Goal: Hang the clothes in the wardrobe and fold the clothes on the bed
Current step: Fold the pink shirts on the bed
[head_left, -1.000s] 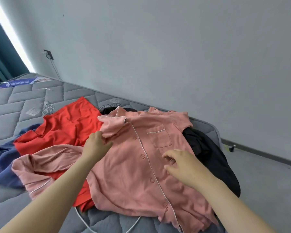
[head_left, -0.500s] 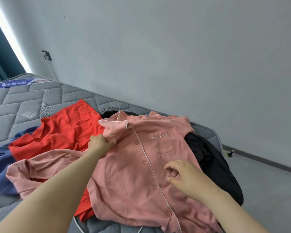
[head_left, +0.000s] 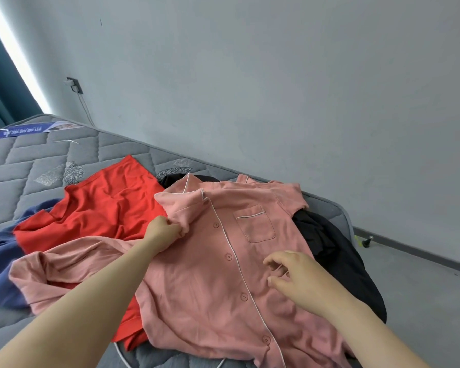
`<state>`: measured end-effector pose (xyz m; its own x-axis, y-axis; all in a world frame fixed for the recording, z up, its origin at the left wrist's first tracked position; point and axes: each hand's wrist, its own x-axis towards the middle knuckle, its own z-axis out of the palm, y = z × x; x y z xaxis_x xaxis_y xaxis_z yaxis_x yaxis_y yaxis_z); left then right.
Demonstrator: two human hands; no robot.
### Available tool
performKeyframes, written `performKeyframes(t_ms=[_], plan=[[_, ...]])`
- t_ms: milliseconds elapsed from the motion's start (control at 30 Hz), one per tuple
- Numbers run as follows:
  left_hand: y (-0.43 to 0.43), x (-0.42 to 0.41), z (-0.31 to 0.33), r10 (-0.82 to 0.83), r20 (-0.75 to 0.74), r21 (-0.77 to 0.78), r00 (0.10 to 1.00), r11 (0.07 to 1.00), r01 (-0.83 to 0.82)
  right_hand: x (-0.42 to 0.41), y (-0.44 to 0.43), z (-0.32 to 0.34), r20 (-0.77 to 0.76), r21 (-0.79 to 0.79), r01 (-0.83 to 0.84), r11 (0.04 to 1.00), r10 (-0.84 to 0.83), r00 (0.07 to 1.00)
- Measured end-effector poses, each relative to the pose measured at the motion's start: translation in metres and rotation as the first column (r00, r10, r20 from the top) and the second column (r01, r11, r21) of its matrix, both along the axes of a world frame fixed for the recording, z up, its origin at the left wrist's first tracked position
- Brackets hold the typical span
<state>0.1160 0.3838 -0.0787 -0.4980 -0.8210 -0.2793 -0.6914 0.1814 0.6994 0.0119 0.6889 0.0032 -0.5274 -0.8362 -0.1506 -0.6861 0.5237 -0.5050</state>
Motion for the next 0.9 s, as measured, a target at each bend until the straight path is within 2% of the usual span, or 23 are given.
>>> performKeyframes(t_ms=[167, 233, 367, 433, 533, 633, 700, 767, 833, 900], plan=[[0.022, 0.007, 0.02, -0.148, -0.108, -0.218, 0.983, 0.968, 0.122, -0.006, -0.003, 0.002, 0.01, -0.019, -0.009, 1.0, 0.009, 1.0], [0.031, 0.011, 0.032, -0.25, -0.137, -0.262, 0.958, 0.942, 0.209, -0.01, -0.006, 0.005, 0.004, -0.027, -0.013, 1.0, 0.013, 1.0], [0.043, 0.02, 0.056, -0.395, -0.224, -0.248, 0.891, 0.907, 0.339, -0.017, -0.009, 0.011, -0.021, -0.025, -0.021, 0.999, 0.021, 1.0], [0.049, 0.023, 0.066, -0.439, -0.218, -0.259, 0.872, 0.887, 0.382, -0.02, -0.011, 0.014, -0.028, -0.026, -0.022, 0.999, 0.021, 0.999], [0.055, 0.024, 0.072, -0.517, -0.13, -0.349, 0.846, 0.822, 0.449, -0.025, -0.014, 0.016, -0.044, -0.022, -0.026, 0.999, 0.025, 0.999], [0.061, 0.027, 0.069, -0.488, -0.113, -0.224, 0.865, 0.861, 0.456, -0.028, -0.017, 0.016, -0.058, -0.013, -0.025, 1.0, 0.024, 0.998], [0.067, 0.032, 0.061, -0.392, -0.124, -0.065, 0.912, 0.92, 0.386, -0.029, -0.017, 0.014, -0.061, -0.005, -0.024, 1.0, 0.023, 0.998], [0.073, 0.038, 0.05, -0.32, -0.05, 0.082, 0.946, 0.943, 0.323, -0.028, -0.017, 0.01, -0.059, 0.015, -0.025, 1.0, 0.026, 0.998], [0.081, 0.044, 0.034, -0.36, 0.051, 0.056, 0.931, 0.932, 0.358, -0.026, -0.018, 0.005, -0.062, 0.04, -0.038, 0.998, 0.04, 0.997], [0.093, 0.05, 0.018, -0.468, 0.102, -0.02, 0.878, 0.881, 0.473, -0.025, -0.021, 0.0, -0.072, 0.068, -0.053, 0.996, 0.058, 0.996]])
